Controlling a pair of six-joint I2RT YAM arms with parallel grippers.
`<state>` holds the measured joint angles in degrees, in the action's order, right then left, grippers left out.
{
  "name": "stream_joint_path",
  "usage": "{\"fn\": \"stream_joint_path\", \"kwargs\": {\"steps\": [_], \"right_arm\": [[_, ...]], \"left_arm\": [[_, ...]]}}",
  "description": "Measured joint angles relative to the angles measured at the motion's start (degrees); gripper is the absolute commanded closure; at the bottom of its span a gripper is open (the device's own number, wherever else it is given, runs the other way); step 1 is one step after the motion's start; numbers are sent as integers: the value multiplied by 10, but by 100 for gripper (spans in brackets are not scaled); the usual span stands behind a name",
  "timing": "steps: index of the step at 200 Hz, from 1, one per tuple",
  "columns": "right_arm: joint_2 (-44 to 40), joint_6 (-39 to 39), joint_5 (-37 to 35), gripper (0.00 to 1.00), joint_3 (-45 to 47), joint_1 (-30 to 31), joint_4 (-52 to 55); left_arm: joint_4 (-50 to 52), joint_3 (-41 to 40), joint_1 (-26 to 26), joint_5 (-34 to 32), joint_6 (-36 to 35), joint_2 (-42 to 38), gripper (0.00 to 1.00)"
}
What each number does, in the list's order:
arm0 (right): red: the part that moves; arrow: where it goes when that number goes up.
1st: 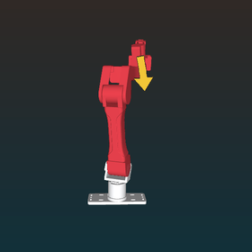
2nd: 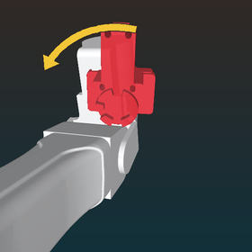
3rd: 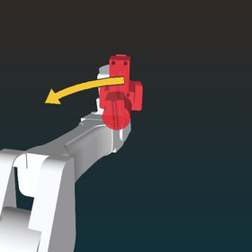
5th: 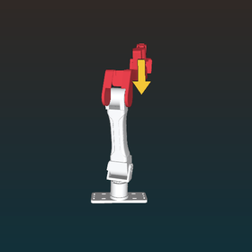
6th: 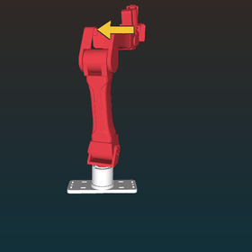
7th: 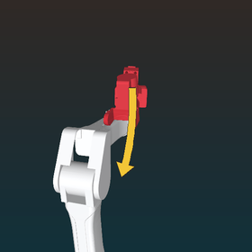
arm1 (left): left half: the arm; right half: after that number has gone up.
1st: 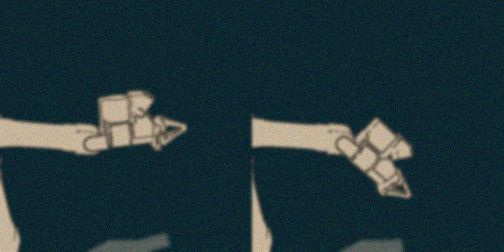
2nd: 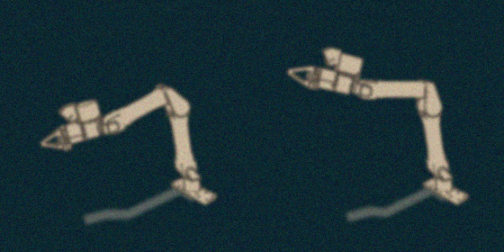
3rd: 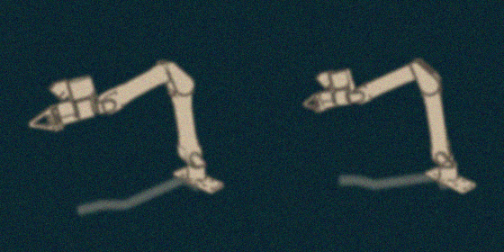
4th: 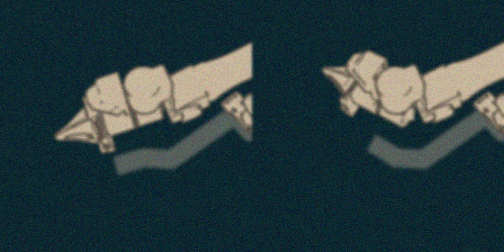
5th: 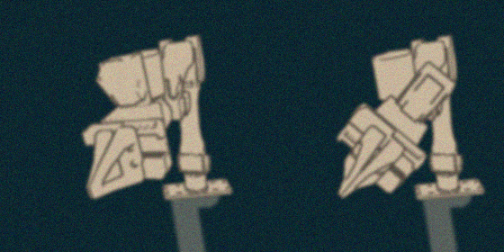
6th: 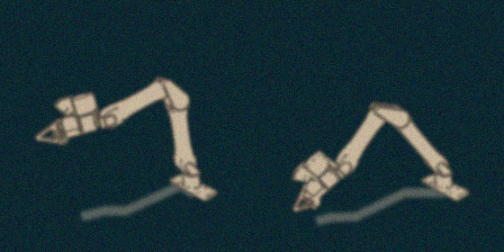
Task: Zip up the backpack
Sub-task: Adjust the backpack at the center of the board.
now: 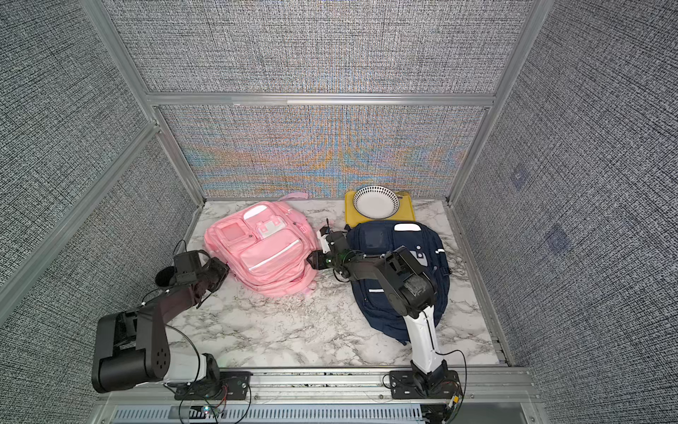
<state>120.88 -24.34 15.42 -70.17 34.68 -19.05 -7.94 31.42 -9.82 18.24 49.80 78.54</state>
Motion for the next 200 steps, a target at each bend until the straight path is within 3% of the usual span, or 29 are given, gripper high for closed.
{"fn": "stream_joint_path", "kwargs": {"steps": [41, 72, 99, 171, 200], "right_arm": [[38, 16, -2, 42, -87, -14, 59], [29, 22, -10, 42, -86, -14, 74], [-27, 23, -36, 38, -34, -10, 76], [-279, 23, -149, 28, 154, 14, 22], [-356, -1, -186, 28, 248, 101, -31]], "left_arm": [[82, -4, 26, -31, 4, -73, 100], [141, -5, 39, -43, 4, -96, 100], [166, -7, 56, -47, 12, -89, 100], [172, -5, 69, -48, 30, -79, 100], [170, -5, 76, -46, 38, -77, 100]]}}
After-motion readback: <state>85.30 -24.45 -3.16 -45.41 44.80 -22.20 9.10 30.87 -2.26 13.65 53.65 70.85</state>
